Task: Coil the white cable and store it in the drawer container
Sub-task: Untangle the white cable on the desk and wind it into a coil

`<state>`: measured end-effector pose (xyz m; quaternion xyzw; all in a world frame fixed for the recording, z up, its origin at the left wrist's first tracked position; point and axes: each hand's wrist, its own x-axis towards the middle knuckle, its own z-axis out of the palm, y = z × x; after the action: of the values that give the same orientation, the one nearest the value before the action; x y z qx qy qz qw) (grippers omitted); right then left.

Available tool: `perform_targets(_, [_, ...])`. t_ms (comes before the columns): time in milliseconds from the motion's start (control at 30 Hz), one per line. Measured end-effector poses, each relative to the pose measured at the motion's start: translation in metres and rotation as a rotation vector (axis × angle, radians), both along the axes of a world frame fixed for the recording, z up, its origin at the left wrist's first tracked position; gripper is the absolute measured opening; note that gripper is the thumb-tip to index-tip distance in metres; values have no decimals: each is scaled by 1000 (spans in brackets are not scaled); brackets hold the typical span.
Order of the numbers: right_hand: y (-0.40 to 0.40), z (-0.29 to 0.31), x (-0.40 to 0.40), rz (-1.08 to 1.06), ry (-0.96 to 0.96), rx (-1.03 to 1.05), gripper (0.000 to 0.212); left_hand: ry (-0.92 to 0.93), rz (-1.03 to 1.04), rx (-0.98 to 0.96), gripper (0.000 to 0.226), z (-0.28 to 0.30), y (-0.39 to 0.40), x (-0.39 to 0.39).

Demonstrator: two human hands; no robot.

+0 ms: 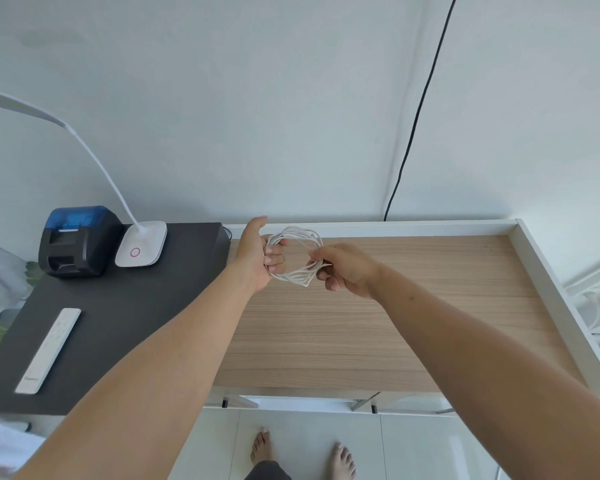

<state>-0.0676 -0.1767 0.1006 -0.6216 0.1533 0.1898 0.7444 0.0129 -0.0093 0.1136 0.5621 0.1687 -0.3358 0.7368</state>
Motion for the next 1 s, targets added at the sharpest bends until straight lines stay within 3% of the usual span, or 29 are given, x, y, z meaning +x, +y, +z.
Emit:
perform_targets(100, [-1,-9,-4,-20,-8,60,21,-49,-54,-67,24,-7,3,-8])
perform_targets(167, [1,-15,-7,-14,-1,57,22,-141,-48,76,30,-13,1,-12])
perform_targets(267, [11,-22,-10,46,16,-6,24,-297,-20,414,55,-23,0,-20])
perform_targets(433, [22,-32,-17,151,35,-116,26,-238,0,587,64,-36,7,-30])
perform_targets(500, [24,-35,-19,151,47,-128,26,-131,-13,514,59,-36,9,-31])
perform_targets(600, [22,-36,-21,80,85,-96,25,67,-152,190,44,-30,19,-29])
perform_targets(667, [17,-35,-23,37,118,-57,24,99,-236,-46,24,-27,28,-30])
perform_targets(733, [15,-34,-25,19,136,-16,24,104,-292,-178,23,-27,37,-34])
perform_targets(867, [15,-32,-26,7,155,31,25,48,-305,-256,31,-33,44,-39])
perform_targets(1000, [14,-35,-23,21,167,19,21,-2,-260,-176,30,-42,44,-37])
